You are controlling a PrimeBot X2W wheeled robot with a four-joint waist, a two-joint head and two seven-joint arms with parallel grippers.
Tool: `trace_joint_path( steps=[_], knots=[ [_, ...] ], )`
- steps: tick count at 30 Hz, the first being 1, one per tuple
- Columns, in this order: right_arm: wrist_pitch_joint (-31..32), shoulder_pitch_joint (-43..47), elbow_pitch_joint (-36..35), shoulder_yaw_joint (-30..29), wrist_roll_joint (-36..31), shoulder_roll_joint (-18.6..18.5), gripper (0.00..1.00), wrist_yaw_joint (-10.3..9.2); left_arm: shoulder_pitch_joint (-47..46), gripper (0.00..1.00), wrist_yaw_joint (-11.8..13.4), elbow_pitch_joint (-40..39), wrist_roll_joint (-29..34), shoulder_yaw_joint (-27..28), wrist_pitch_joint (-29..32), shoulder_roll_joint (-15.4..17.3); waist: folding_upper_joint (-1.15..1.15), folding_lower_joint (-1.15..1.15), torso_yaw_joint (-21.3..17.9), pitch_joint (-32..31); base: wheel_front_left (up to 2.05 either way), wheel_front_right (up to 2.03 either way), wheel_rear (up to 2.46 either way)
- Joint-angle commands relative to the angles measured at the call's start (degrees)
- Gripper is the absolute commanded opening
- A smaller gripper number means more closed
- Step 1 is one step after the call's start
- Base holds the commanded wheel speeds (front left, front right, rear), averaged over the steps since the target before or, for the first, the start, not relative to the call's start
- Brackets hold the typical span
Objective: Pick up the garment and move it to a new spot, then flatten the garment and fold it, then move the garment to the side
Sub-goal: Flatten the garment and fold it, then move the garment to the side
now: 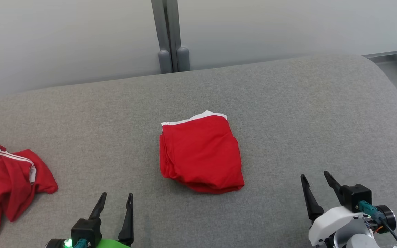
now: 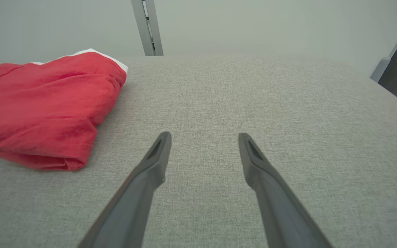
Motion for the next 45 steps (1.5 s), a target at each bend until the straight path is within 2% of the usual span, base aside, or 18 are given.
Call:
trace_joint_path(
  steps=[1, 8, 14, 21, 29, 30, 31, 32, 33, 39, 45],
  knots=[
    [0.0, 0.5, 0.1, 0.3, 0.3, -0.1, 1.0, -0.09, 0.5, 1.0, 0.2, -0.4, 0.1, 0.2, 0.0, 0.0, 0.0, 0.0, 0.1, 0.4, 0.0, 0.0, 0.0],
    [0.0, -5.0, 1.3, 4.4, 2.7, -0.1, 1.0, -0.09, -1.9, 1.0, 0.2, -1.7, -1.1, -1.8, 0.0, -0.3, 0.0, 0.0, 2.7, 3.3, 0.0, 0.0, 0.0],
    [0.0, -14.7, 4.5, 8.3, 3.0, -0.1, 1.0, -0.09, -5.5, 1.0, 0.2, -1.4, -3.8, -5.7, 0.0, 0.7, 0.0, 0.0, 7.6, 8.3, 0.0, 0.0, 0.0],
    [0.0, -22.7, 14.4, 9.1, 4.0, -0.2, 1.0, -0.1, -8.3, 1.0, 0.2, -1.0, -6.7, -9.2, 0.0, 2.3, 0.0, 0.0, 12.4, 12.2, 0.0, 0.0, 0.0],
    [0.0, -25.2, 23.4, 13.1, 9.7, -0.2, 1.0, -0.09, -9.9, 1.0, 0.2, -1.0, -8.2, -10.2, 0.0, 3.0, 0.0, 0.0, 14.1, 13.9, 0.0, 0.0, 0.0],
    [0.0, -25.3, 24.2, 13.8, 10.1, -0.2, 0.85, -0.09, -10.0, 1.0, 0.2, -1.2, -8.2, -10.4, 0.0, 3.1, 0.0, 0.0, 14.1, 14.1, 0.0, 0.0, 0.0],
    [0.1, -25.4, 25.0, 14.4, 10.4, -0.2, 0.39, -0.09, -10.2, 1.0, 0.2, -1.4, -8.3, -10.7, 0.0, 3.3, 0.0, 0.0, 13.9, 14.2, 0.0, 0.0, 0.0],
    [0.2, -25.6, 25.2, 14.4, 10.4, -0.1, 0.28, -0.09, -10.3, 1.0, 0.2, -1.4, -8.3, -11.0, 0.0, 3.4, 0.0, 0.0, 13.8, 14.3, 0.0, 0.0, 0.0],
    [0.2, -25.6, 25.3, 14.0, 10.1, -0.1, 0.0, -0.09, -10.4, 1.0, 0.2, -1.5, -8.3, -11.2, 0.0, 3.5, 0.0, 0.0, 13.5, 14.4, 0.0, 0.0, 0.0],
    [0.0, -24.0, 20.8, 8.6, 7.6, -0.4, 0.0, -0.11, -10.0, 1.0, 0.2, -2.5, -8.3, -12.4, 0.0, 3.6, 0.0, 0.0, 10.0, 13.0, 0.0, 0.0, 0.0],
    [0.0, -20.1, 16.9, 7.2, 6.9, -0.3, 0.0, -0.1, -8.9, 1.0, 0.2, -4.2, -7.5, -14.7, 0.0, 3.8, 0.0, 0.0, 1.8, 10.7, 0.0, 0.0, 0.0]
  ],
)
